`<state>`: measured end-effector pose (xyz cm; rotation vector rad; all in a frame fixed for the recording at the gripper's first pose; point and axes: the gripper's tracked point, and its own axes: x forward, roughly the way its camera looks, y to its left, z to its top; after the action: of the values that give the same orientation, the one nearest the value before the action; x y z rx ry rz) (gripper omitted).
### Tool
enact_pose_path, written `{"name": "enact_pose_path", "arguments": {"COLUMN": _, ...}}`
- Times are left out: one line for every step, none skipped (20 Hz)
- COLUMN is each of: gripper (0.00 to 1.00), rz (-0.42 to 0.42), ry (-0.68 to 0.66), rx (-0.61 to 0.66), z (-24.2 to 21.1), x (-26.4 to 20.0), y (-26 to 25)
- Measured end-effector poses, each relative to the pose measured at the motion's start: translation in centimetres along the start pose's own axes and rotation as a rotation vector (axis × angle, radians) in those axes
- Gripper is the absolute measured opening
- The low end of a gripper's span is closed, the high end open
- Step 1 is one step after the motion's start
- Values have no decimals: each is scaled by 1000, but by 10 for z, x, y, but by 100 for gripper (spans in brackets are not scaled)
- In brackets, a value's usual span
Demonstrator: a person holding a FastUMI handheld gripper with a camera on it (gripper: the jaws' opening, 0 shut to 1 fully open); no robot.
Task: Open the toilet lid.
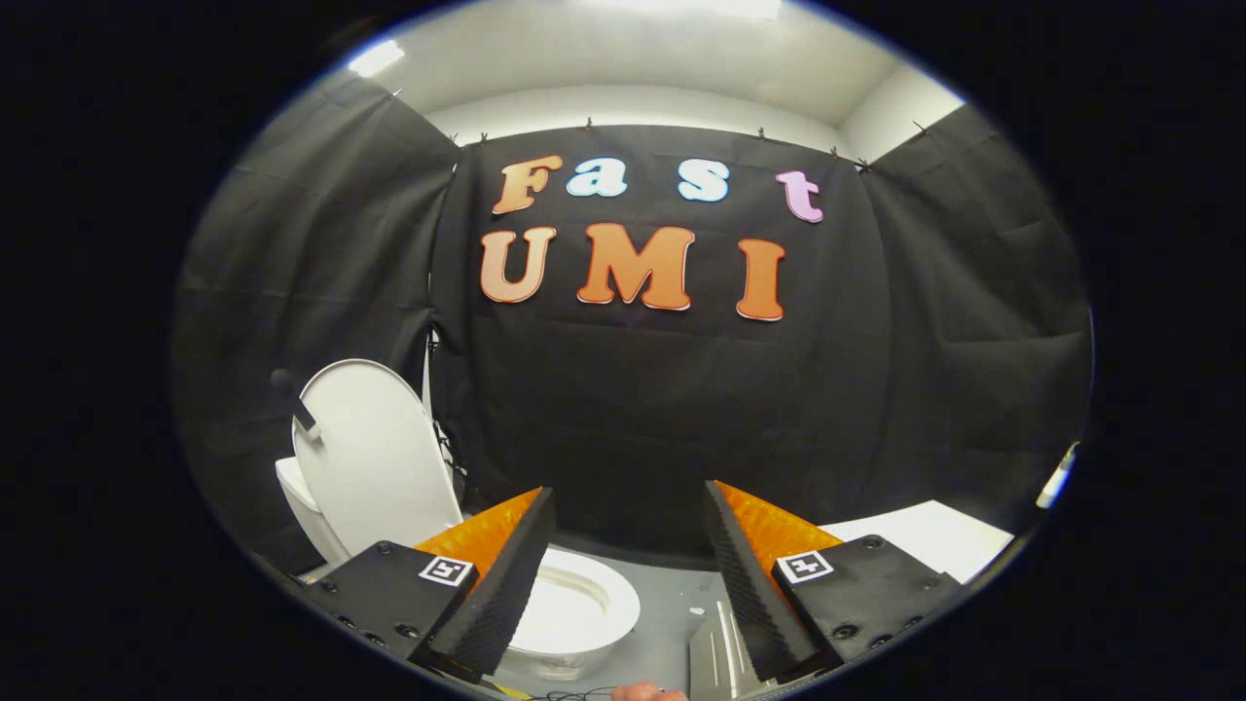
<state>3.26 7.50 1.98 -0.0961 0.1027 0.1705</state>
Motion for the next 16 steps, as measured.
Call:
{"name": "enact_pose_path", "arguments": {"gripper": 98, "rz": -11, "ry": 2, "rx": 21, "z": -9, "x": -3, "y": -6}}
{"name": "enact_pose_path", "arguments": {"gripper": 98, "rz": -21, "ry": 5, "rx": 45, "z": -17, "x": -5, "y": -13}}
{"name": "enact_pose_path", "arguments": {"gripper": 98, "rz": -29, "ry": 9, "rx": 64, "z": -25, "x": -7, "y": -18}}
{"name": "enact_pose_path", "arguments": {"gripper": 98, "rz": -42, "ry": 19, "rx": 74, "z": -34, "x": -9, "y": -25}}
{"name": "enact_pose_path", "arguments": {"gripper": 98, "rz": -52, "ry": 27, "rx": 75, "z": -42, "x": -11, "y": -32}}
{"name": "enact_pose_path", "arguments": {"gripper": 98, "rz": -61, "ry": 34, "rx": 70, "z": -47, "x": -13, "y": -38}}
{"name": "enact_pose_path", "arguments": {"gripper": 98, "rz": -70, "ry": 39, "rx": 60, "z": -51, "x": -15, "y": -44}}
{"name": "enact_pose_path", "arguments": {"gripper": 97, "rz": -81, "ry": 41, "rx": 50, "z": -55, "x": -19, "y": -50}}
{"name": "enact_pose_path", "arguments": {"gripper": 97, "rz": -89, "ry": 41, "rx": 45, "z": -59, "x": -21, "y": -55}}
{"name": "enact_pose_path", "arguments": {"gripper": 98, "rz": -96, "ry": 45, "rx": 43, "z": -64, "x": -23, "y": -59}}
{"name": "enact_pose_path", "arguments": {"gripper": 98, "rz": -108, "ry": 50, "rx": 42, "z": -71, "x": -27, "y": -64}}
{"name": "enact_pose_path", "arguments": {"gripper": 98, "rz": -124, "ry": 55, "rx": 43, "z": -76, "x": -29, "y": -68}}
{"name": "enact_pose_path", "arguments": {"gripper": 98, "rz": -132, "ry": 67, "rx": 37, "z": -81, "x": -30, "y": -72}}
{"name": "enact_pose_path", "arguments": {"gripper": 98, "rz": -139, "ry": 73, "rx": 25, "z": -85, "x": -32, "y": -73}}
{"name": "enact_pose_path", "arguments": {"gripper": 98, "rz": -152, "ry": 61, "rx": 20, "z": -82, "x": -31, "y": -77}}
{"name": "enact_pose_path", "arguments": {"gripper": 98, "rz": -156, "ry": 57, "rx": 12, "z": -82, "x": -31, "y": -80}}
